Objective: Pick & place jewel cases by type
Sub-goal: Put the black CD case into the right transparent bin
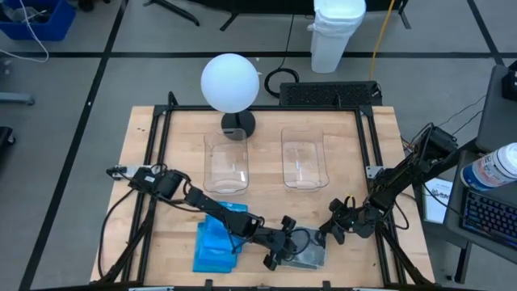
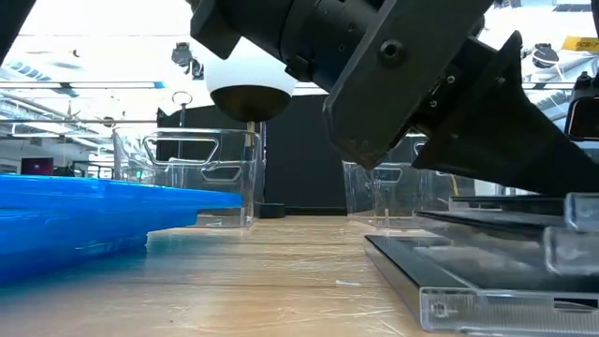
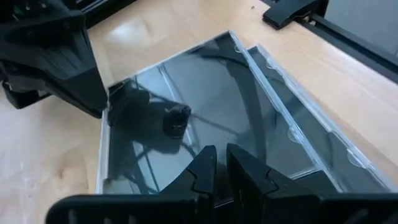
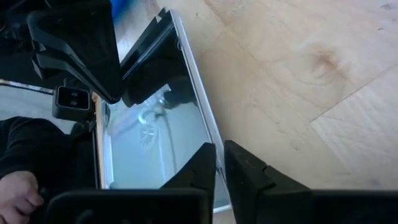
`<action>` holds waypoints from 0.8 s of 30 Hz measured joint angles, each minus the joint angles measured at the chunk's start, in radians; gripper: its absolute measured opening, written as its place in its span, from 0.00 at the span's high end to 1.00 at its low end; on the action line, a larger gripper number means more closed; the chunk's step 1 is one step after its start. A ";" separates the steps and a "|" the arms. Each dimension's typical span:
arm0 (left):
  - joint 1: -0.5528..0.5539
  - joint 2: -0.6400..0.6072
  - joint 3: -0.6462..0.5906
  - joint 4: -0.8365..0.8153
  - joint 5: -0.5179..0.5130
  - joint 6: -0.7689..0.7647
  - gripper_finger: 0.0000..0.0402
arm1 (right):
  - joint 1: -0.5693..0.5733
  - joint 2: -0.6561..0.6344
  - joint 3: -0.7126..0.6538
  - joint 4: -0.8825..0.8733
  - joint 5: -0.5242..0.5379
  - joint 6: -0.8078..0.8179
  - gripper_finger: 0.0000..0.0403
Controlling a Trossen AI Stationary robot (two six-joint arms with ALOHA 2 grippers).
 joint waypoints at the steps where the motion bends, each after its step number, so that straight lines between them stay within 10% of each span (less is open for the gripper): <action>1: 0.000 0.000 0.000 0.005 0.001 0.001 0.88 | 0.000 0.000 0.000 0.001 0.000 -0.004 0.97; 9: 0.002 0.000 0.000 0.008 0.002 0.001 0.88 | 0.000 0.001 0.000 0.003 -0.001 -0.033 0.97; 24: 0.023 -0.003 0.000 -0.090 0.032 -0.069 0.88 | -0.007 -0.138 -0.001 0.077 0.028 -0.149 0.68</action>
